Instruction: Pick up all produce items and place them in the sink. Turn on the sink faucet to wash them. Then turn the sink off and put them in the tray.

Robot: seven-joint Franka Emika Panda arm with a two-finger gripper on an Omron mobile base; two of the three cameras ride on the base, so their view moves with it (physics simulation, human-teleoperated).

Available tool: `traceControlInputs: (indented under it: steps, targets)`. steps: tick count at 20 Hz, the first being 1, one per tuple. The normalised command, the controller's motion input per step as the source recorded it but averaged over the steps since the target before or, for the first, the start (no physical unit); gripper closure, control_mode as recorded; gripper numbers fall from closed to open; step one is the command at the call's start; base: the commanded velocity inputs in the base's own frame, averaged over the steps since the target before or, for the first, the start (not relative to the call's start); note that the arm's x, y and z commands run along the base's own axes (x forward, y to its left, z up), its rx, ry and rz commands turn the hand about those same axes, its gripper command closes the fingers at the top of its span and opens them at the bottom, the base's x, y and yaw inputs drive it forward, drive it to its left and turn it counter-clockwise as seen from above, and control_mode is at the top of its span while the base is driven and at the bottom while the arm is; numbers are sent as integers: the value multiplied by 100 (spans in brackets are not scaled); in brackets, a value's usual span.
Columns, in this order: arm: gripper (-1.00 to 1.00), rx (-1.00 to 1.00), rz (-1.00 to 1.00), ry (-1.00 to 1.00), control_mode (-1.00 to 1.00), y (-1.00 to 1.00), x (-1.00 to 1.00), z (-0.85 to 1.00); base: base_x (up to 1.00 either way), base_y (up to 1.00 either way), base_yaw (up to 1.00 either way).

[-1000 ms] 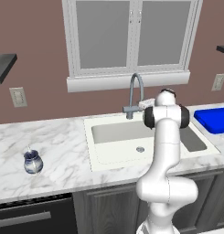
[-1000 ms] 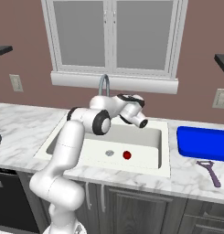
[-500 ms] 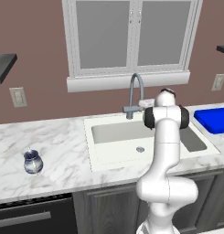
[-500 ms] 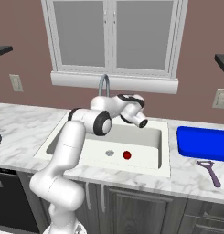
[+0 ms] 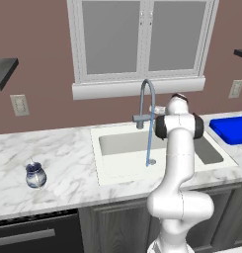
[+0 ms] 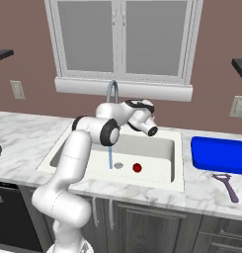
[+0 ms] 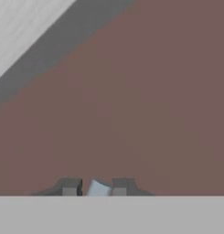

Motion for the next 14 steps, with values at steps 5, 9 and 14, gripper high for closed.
traceControlInputs:
  steps: [5,9,14]
  targets:
    - [100,6,0,6,-100,-48,13,-11,0,0,0]
    - [100,3,10,0,-100,-14,14,-1,0,0,0]
    - [100,0,21,-1,-100,0,8,-4,0,0,0]
